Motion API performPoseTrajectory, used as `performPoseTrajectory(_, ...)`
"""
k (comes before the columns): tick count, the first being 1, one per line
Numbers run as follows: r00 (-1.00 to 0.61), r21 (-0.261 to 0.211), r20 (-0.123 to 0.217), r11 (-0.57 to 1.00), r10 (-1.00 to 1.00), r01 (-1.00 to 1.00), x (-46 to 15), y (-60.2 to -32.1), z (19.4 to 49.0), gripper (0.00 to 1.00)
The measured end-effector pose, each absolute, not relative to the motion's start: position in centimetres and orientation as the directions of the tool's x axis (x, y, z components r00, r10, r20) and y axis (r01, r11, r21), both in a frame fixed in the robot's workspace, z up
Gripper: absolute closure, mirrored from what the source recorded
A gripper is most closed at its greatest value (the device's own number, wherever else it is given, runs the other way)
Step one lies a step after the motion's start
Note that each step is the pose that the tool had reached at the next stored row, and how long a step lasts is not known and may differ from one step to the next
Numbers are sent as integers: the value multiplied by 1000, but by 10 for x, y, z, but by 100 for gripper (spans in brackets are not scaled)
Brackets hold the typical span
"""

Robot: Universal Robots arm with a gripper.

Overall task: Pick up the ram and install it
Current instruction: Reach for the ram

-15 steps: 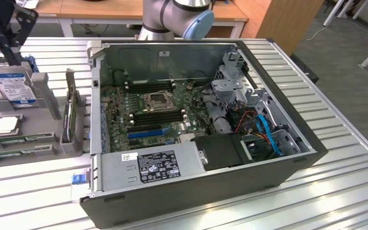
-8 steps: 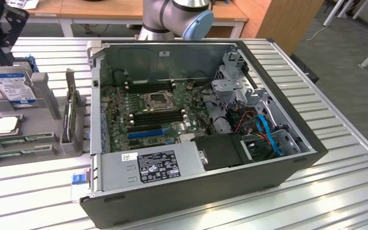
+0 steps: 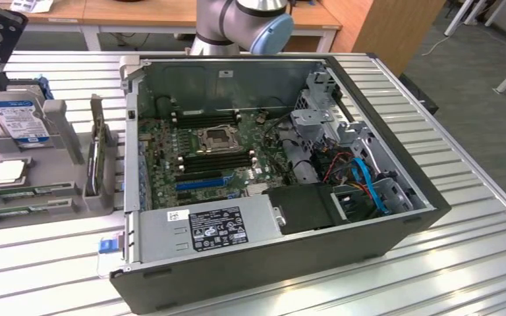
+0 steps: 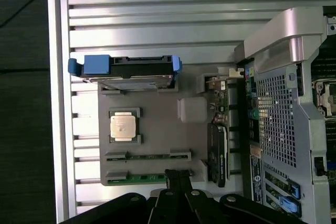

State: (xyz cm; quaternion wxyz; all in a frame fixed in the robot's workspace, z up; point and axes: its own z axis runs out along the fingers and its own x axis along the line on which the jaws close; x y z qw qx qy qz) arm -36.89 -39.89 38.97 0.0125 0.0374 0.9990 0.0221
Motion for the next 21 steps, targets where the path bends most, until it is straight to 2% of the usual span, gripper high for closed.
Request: performPoseTrajectory(21, -997, 45, -23, 996, 75, 74, -390, -399, 389, 90)
